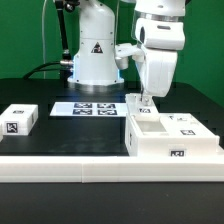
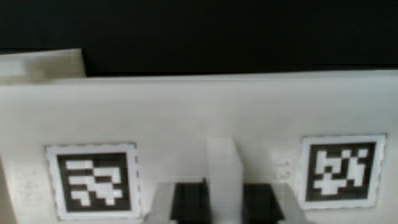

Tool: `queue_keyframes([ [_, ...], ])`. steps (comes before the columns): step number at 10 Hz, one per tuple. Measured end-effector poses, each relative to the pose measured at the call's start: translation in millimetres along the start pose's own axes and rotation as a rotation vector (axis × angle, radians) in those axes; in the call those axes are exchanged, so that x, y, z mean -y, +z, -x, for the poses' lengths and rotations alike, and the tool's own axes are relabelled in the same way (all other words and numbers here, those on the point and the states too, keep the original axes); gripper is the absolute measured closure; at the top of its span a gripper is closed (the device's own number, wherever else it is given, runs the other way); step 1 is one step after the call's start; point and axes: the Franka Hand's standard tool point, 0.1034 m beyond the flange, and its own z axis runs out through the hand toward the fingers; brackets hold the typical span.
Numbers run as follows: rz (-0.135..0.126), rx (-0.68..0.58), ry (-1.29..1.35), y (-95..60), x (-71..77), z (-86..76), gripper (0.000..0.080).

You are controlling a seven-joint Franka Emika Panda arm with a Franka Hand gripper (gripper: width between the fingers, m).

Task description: Assemble cabinet

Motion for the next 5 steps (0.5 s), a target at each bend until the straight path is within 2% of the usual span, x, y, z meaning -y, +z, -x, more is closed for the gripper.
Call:
queue_keyframes([
  [2,0.013,-0.007,-0.025,1.0,-7.2,0.6,0.0729],
  [3,0.017,-0.01,-0.047,1.3,-14.3,0.9,0.0729],
  [4,0.02,-0.012,-0.067,0.3,-27.4,0.0,0.0729],
  [5,0.023,-0.007,-0.068,-0.9,-32.8,0.4,0.0729],
])
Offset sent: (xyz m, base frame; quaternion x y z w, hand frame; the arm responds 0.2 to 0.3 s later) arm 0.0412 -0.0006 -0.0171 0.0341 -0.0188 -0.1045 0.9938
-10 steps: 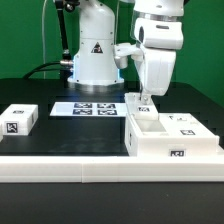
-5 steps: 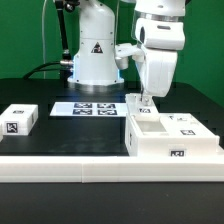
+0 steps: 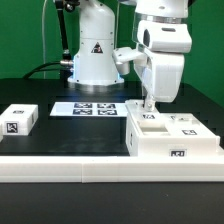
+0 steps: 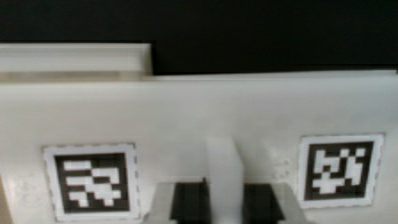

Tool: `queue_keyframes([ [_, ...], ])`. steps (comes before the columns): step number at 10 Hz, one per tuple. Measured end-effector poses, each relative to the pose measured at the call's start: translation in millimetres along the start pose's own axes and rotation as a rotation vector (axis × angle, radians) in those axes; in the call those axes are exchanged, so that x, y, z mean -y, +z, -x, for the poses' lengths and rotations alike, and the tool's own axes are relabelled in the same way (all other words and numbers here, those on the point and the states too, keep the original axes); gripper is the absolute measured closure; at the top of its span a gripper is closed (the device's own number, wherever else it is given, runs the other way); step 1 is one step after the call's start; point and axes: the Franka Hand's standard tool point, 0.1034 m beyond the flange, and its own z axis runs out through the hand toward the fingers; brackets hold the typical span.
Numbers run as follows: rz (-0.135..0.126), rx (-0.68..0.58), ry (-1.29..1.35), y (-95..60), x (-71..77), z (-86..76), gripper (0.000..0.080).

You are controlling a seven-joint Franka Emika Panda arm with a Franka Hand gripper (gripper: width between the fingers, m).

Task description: Assemble cabinet

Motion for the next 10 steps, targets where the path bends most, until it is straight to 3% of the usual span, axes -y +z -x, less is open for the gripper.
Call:
queue_keyframes([
  [5,0.001,-0.002,-0.006,1.2,-0.8,1.1,0.0729],
  [7,0.035,-0.016,-0.013,-0.6,-31.5,5.4,0.0729],
  [10,0.064,-0.028,-0.004,-3.1,-60.3,5.0,0.0729],
])
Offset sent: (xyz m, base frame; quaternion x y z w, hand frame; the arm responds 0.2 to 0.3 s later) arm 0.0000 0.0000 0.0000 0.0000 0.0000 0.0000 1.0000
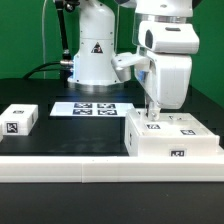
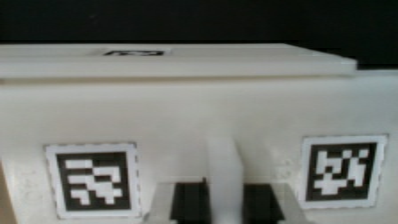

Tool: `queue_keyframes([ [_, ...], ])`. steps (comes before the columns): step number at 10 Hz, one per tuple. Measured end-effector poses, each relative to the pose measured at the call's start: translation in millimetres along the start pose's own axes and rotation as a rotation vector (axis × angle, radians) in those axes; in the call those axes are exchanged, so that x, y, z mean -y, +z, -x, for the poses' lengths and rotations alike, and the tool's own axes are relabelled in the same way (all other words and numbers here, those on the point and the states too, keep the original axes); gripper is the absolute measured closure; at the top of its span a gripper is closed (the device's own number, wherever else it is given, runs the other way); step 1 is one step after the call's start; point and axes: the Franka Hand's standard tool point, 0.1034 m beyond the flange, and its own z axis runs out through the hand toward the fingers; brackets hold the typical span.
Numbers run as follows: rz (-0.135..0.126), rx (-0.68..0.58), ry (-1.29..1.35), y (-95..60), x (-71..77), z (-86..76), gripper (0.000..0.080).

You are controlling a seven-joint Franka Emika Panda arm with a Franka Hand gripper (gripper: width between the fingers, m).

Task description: Assemble cabinet

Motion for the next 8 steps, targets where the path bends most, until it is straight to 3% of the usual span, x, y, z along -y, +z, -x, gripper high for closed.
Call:
queue_keyframes([
  [2,0.001,-0.001,0.006,0.1,-18.0,0.5,0.0729],
  [3,-0.028,0.006,0.008,0.3,-18.0,0.4,0.0729],
  [5,-0.033,0.007,0.01,-0.1,-17.9,0.6,0.0729],
  [6,-0.033,0.007,0.01,0.4,-17.7,0.6,0.0649],
  [7,-0.033,0.007,0.01,0.4,-17.7,0.6,0.0649],
  [8,-0.034,0.007,0.01,0.5,-17.6,0.6,0.0469],
])
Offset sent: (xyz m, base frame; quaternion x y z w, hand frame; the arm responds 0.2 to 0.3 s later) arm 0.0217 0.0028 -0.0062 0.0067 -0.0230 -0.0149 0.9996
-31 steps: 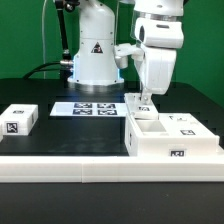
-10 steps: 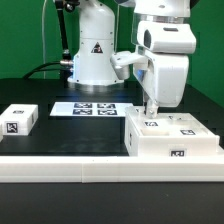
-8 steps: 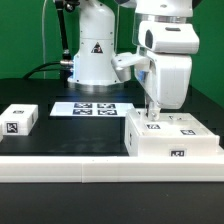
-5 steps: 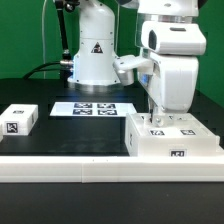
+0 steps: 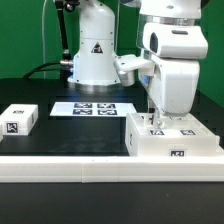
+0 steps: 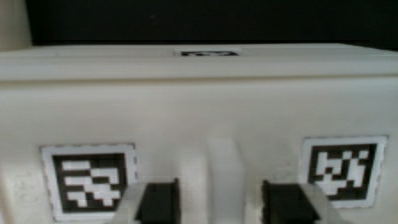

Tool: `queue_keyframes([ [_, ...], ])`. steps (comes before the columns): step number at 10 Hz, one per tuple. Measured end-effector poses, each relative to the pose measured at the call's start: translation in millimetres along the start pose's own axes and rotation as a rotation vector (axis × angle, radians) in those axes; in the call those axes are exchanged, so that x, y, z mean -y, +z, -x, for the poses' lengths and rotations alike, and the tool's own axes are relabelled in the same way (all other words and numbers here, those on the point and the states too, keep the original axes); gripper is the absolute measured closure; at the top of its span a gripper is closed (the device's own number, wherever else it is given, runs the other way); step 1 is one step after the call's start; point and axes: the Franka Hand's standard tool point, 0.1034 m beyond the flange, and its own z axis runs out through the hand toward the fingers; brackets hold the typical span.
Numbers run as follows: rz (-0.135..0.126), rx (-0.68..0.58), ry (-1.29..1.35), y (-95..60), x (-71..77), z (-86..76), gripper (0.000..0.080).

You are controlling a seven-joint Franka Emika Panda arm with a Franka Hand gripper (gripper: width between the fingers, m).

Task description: Assemble cabinet

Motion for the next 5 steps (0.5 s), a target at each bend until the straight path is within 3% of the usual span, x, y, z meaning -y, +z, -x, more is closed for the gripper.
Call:
queue_keyframes([
  [1,0.0,0.0,0.0,0.0,0.0,0.0,0.0469],
  [2,0.0,0.0,0.0,0.1,0.0,0.0,0.0268],
  [3,0.0,0.0,0.0,0.1,0.0,0.0,0.012],
  [4,0.0,0.0,0.0,0.0,0.1,0.0,0.012],
  [5,0.001,0.0,0.0,0.0,-0.1,0.0,0.0026],
])
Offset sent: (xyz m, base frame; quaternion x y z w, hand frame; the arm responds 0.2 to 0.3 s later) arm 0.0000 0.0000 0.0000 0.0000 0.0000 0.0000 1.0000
